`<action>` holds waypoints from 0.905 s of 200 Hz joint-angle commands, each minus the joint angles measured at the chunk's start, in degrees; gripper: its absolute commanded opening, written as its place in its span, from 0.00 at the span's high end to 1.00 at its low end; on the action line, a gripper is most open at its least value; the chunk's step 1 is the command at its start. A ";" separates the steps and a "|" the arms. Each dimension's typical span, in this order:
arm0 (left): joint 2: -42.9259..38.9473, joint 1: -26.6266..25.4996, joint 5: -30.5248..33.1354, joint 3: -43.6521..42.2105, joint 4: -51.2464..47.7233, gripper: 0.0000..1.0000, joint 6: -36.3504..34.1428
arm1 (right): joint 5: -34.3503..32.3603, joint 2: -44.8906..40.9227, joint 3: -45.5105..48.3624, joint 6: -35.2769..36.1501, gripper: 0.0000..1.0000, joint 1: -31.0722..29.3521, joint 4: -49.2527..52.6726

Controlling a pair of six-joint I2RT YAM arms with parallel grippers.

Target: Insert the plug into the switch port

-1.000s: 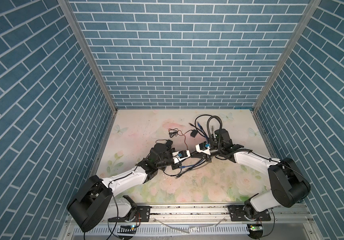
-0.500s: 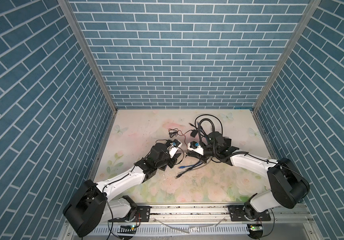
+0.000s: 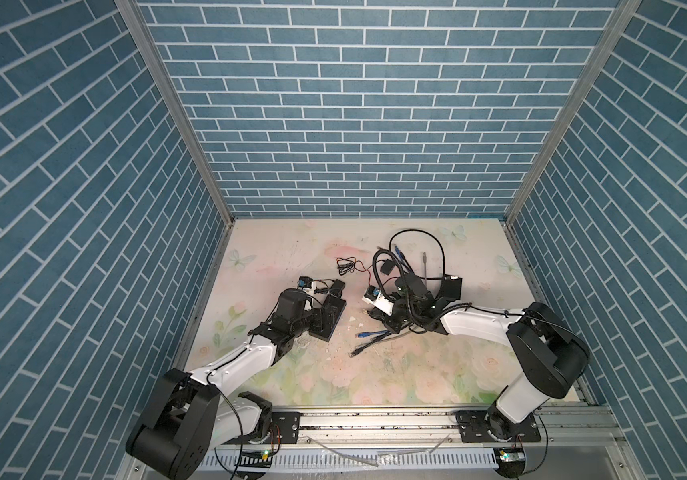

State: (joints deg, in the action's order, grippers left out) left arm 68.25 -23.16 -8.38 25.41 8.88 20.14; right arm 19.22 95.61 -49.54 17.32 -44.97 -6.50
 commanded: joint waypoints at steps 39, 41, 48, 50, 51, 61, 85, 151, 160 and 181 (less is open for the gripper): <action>9.03 1.89 -1.19 3.36 5.86 0.07 5.17 | -2.81 6.69 -8.83 -6.55 1.00 -2.67 0.20; 9.58 1.95 -1.20 3.58 6.01 0.07 5.28 | -2.68 6.93 -9.02 -6.59 1.00 -2.67 0.33; 10.95 1.98 -1.43 4.18 6.67 0.08 5.56 | -2.42 7.64 -9.49 -6.69 1.00 -2.76 0.40; 11.38 1.98 -1.56 4.36 6.98 0.08 5.67 | -2.34 7.76 -9.65 -6.69 1.00 -2.82 0.41; 11.51 2.02 -1.64 4.42 7.04 0.08 5.64 | -2.30 7.84 -9.67 -6.69 1.00 -2.83 0.33; 13.32 2.03 -1.89 5.05 8.19 0.10 5.99 | -2.02 8.66 -9.94 -6.69 1.00 -3.09 0.26; 16.45 2.13 -1.99 5.94 11.32 0.13 6.72 | -1.03 10.63 -10.96 -6.60 1.00 -3.40 0.61; 22.89 2.00 -4.47 5.42 17.73 0.33 10.22 | -1.38 15.10 -13.74 -7.02 1.00 -5.17 1.49; 23.22 1.98 -4.92 4.73 19.12 0.34 11.23 | -1.64 15.42 -14.00 -7.49 1.00 -5.26 1.36; 23.58 2.03 -4.97 3.39 21.37 0.37 12.60 | -1.85 15.79 -14.34 -8.27 1.00 -5.20 0.53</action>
State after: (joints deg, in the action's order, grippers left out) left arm 91.35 -21.39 -12.38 30.37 25.98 30.28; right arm 17.30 110.17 -60.93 12.01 -49.87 -5.21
